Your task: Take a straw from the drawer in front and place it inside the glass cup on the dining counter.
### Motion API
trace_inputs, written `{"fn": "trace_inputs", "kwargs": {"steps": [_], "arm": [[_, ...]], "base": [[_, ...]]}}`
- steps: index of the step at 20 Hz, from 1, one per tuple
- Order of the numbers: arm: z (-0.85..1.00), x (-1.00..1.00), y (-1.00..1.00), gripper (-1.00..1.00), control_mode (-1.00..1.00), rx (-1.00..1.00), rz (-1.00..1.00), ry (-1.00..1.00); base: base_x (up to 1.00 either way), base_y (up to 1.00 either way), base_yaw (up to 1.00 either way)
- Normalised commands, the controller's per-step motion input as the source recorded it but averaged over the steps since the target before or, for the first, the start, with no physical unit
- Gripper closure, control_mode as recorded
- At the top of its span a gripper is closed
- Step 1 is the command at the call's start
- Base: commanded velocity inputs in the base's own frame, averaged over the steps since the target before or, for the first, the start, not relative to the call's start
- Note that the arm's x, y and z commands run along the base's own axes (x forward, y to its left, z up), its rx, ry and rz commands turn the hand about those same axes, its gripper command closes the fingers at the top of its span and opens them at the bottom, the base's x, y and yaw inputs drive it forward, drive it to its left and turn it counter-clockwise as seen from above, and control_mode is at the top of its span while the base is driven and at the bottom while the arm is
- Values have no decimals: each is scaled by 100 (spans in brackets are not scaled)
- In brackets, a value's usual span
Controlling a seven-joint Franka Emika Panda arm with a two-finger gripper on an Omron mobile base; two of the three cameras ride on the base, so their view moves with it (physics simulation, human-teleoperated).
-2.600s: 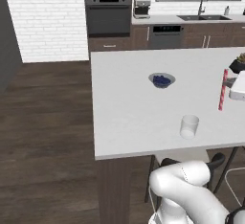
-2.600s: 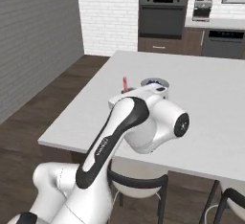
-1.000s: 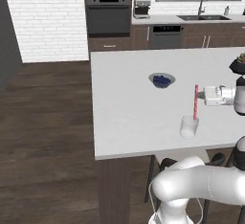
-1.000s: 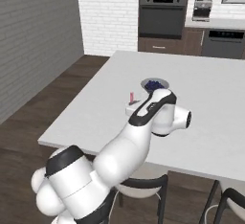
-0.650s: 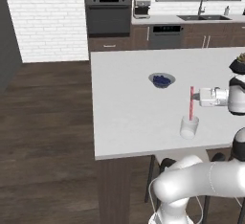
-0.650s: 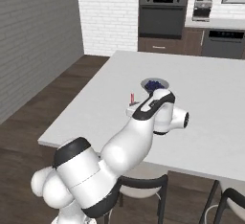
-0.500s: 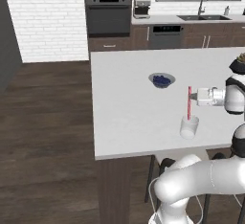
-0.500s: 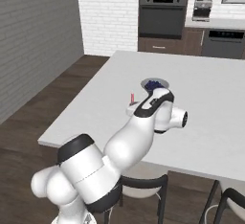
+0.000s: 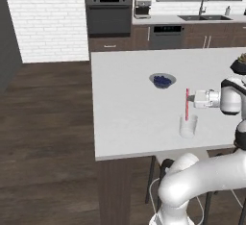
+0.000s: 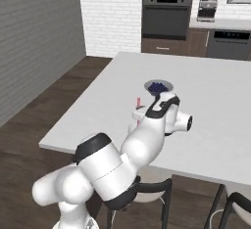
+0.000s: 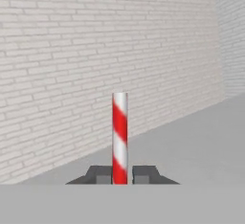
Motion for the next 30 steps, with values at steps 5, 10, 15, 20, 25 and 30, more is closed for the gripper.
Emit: {"fn": "trace_inputs", "kwargs": {"steps": [5, 10, 15, 20, 25, 30], "arm": [[-25, 18, -20, 100, -100, 0, 0, 0], [-25, -15, -4, 100, -100, 0, 0, 0], [-24, -49, 16, 100, -100, 0, 0, -1], [-17, -18, 30, -100, -100, 0, 0, 0], [-20, 0, 21, -100, -100, 0, 0, 0], [-10, 0, 2, -100, -100, 0, 0, -1]], "base": [[0, 0, 0], [0, 0, 0], [0, 0, 0], [0, 0, 0], [0, 0, 0], [0, 0, 0]]}}
